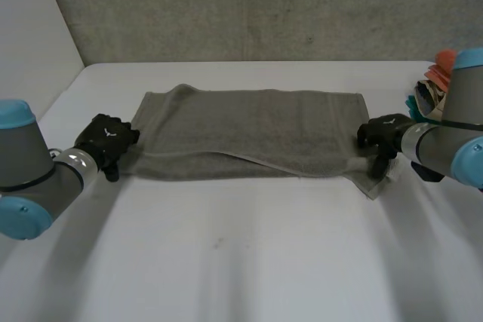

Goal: Fold the laundry.

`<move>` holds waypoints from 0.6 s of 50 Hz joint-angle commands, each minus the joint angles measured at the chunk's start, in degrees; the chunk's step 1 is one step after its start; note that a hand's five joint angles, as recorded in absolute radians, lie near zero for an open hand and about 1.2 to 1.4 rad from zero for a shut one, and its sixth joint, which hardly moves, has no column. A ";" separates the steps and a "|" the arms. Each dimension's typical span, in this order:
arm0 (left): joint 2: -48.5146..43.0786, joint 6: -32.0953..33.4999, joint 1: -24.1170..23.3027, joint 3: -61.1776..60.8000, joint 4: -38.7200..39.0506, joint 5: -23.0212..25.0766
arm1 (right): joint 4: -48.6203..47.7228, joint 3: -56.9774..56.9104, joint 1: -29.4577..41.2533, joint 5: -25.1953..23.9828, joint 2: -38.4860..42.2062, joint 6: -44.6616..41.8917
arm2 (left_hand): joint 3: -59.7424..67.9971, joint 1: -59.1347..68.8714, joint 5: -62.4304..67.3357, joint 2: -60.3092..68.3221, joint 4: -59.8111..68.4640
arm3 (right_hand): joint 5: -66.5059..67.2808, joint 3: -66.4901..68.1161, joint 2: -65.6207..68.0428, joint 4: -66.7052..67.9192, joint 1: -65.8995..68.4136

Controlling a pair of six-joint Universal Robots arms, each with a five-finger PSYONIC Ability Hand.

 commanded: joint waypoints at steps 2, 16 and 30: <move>9.29 -1.09 0.35 -1.17 -5.33 -0.41 | -5.09 8.16 -0.30 1.55 -9.22 0.79 | -3.80 -2.82 -3.18 -3.77 -3.22 | -8.34 -9.45 -8.76 -9.41 -8.74; 7.73 -16.73 3.34 9.37 -14.47 1.17 | -10.98 32.77 1.64 -4.42 -24.52 -6.94 | -0.12 0.87 0.51 -0.08 0.47 | -2.14 -3.25 -2.56 -3.21 -2.54; -13.19 -18.14 -0.17 36.70 -39.17 -7.53 | -24.50 47.10 1.37 -1.71 -27.34 -3.87 | 6.95 7.94 7.58 6.99 7.54 | 6.62 5.52 6.21 5.56 6.22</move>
